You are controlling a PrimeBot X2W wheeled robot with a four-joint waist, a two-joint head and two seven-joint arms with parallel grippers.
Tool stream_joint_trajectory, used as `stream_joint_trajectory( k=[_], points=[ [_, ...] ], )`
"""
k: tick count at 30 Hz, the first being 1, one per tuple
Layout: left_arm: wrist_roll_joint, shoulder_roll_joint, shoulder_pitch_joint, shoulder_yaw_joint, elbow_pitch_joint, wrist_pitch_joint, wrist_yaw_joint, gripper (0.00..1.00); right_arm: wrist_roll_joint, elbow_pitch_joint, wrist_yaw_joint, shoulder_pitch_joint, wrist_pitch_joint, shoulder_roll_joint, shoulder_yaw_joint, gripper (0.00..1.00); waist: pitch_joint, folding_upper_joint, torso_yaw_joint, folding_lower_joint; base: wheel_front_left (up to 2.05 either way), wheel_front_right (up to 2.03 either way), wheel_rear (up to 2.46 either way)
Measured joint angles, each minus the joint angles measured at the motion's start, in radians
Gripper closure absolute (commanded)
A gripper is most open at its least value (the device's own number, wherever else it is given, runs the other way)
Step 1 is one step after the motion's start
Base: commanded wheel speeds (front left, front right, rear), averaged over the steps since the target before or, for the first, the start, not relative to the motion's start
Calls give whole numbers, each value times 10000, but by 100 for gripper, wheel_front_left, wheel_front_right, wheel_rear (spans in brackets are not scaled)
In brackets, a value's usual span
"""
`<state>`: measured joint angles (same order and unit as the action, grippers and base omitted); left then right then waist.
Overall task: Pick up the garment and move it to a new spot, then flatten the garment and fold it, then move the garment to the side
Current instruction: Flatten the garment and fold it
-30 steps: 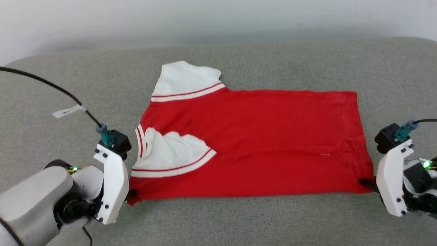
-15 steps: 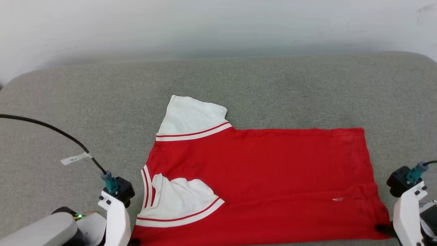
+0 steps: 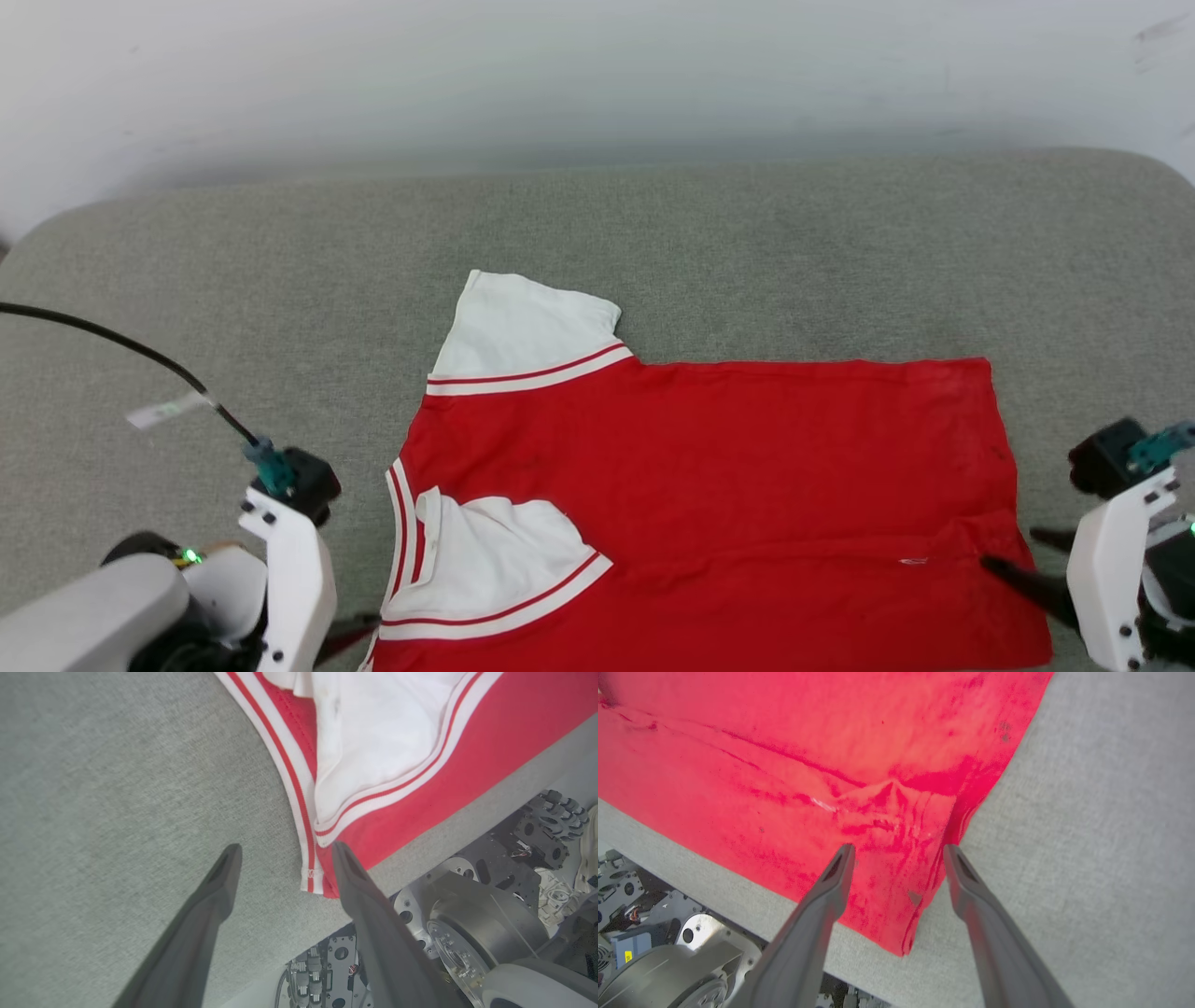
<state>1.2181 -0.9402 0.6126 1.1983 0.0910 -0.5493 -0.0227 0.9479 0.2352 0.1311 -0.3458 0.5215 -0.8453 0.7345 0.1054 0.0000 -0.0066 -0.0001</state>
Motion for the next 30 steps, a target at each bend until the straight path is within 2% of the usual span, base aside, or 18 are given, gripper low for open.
stream_joint_trajectory(
  k=[6,12,15,22,24,30],
  points=[
    [-416,-295,672,-683,-205,844,291,0,-895,-410,2,-49,-2017,303,-1206,0,-226,0,-110,0,0,0,0],
    [-1379,92,1524,-1185,286,2013,660,0,-2362,-679,4,77,-4165,1283,-2943,0,-114,1,-222,0,0,0,0],
    [-1616,332,1978,-1269,602,2010,604,0,-3304,-920,0,392,-5147,1785,-3858,0,57,0,-294,1,0,0,0],
    [-1718,895,3356,-1695,1335,1733,408,0,-5603,-1927,0,1517,-7066,3473,-5808,0,697,0,-526,1,0,0,0],
    [-1590,1062,3786,-1871,1590,1645,351,0,-6207,-2299,0,1861,-7377,4048,-6339,0,935,0,-599,1,0,0,0],
    [-1482,1300,5012,-2061,2322,748,75,0,-7497,-3542,0,2641,-7775,5446,-7079,0,1727,0,-859,1,0,0,0]
  ],
)
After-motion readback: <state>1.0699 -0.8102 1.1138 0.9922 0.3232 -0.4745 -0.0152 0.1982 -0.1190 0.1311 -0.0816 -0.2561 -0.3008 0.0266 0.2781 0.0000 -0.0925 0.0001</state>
